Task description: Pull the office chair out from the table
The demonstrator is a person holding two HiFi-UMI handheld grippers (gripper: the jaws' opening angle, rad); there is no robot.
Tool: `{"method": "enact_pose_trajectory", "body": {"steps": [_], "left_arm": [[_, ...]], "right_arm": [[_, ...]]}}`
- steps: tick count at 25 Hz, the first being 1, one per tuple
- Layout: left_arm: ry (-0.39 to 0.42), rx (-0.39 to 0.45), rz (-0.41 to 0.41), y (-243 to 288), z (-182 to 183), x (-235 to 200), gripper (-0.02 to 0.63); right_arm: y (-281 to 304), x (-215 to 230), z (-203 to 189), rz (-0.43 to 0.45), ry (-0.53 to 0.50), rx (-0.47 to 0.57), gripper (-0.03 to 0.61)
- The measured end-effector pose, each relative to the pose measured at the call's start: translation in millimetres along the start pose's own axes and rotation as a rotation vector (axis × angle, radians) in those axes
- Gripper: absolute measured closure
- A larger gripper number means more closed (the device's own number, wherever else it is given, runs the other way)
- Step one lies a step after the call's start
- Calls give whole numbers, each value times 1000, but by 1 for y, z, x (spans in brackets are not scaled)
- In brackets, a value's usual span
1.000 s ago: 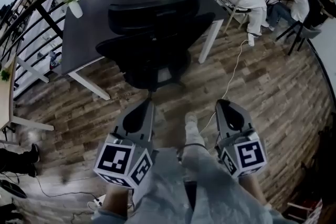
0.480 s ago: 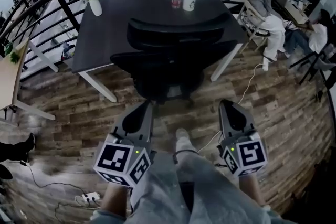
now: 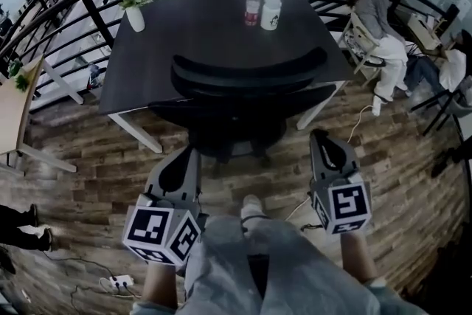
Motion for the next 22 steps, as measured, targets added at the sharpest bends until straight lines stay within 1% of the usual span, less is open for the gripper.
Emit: {"method": "enact_pose_trajectory", "body": {"steps": [6,7,9,12,14,15,17,19,22], "left_arm": [[-13,6,65,13,4,-12,601],[-14,6,77,13,5,-13,601],[-13,5,98,14,7,-16,601],[-8,3,126,16,8,-21,601],[-7,3,149,17,10,-24,601],[-3,3,163,18,10,-26,601],[22,-3,191,20,11,-30,601],[67,-10,209,24,11,-33,601],[146,-24,221,30,6,-36,601]], "right_arm": [[35,33,5,-10,-195,-27,569],[41,38,6,-10,-234,-29,537],[51,46,8,-9,-323,-35,522],[65,55,4,7,-447,-70,462],[72,60,0,20,-525,-101,454],[76,62,-4,27,-565,-118,436],[83,64,-11,49,-653,-153,428],[91,65,-17,72,-731,-181,408],[102,69,-28,99,-814,-218,397]]}}
Point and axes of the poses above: the fingertips, and each gripper's own axes: y forward along the fingers, x to its right, z out of its top, the point moved 1 cm from there along -y, backward along the fingers, and after that the axes turned 12 degrees about y, right-handed, at the moved point
